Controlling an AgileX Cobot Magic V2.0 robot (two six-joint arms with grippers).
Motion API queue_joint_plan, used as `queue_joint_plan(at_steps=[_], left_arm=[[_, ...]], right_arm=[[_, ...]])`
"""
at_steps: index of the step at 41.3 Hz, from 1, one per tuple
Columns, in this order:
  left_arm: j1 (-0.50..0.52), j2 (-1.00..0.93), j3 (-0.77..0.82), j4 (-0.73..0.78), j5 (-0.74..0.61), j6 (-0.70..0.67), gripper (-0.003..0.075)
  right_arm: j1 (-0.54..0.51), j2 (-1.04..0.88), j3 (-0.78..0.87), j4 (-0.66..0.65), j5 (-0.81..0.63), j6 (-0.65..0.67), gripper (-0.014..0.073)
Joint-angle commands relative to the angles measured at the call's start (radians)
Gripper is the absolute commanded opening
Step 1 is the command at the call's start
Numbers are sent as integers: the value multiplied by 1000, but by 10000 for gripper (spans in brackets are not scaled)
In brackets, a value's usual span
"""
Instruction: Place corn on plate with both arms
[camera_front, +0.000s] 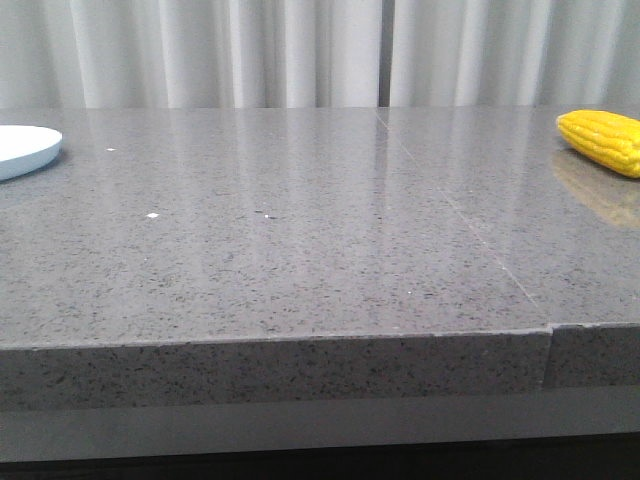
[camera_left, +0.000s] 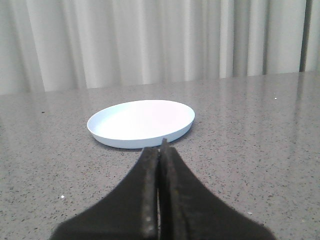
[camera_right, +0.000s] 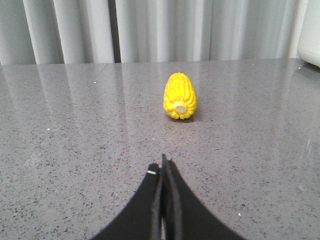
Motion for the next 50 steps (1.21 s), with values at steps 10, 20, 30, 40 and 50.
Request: queue_joint_plan(at_steps=[10, 20, 30, 40, 50], left_arm=[[-7, -19, 2, -8, -86, -9, -20], [-7, -19, 2, -8, -86, -9, -20], [-7, -19, 2, -8, -123, -9, -20], [-7, -19, -49, -8, -196, -9, -20], [-7, 18, -311, -8, -85, -9, -20]], right_arm=[[0, -12, -16, -13, -83, -7, -118], [0, -12, -16, -13, -83, -7, -118], [0, -12, -17, -13, -118, -7, -118], [0, -11, -77, -8, -134, -7, -118], [0, 42, -353, -8, 31, -7, -118]])
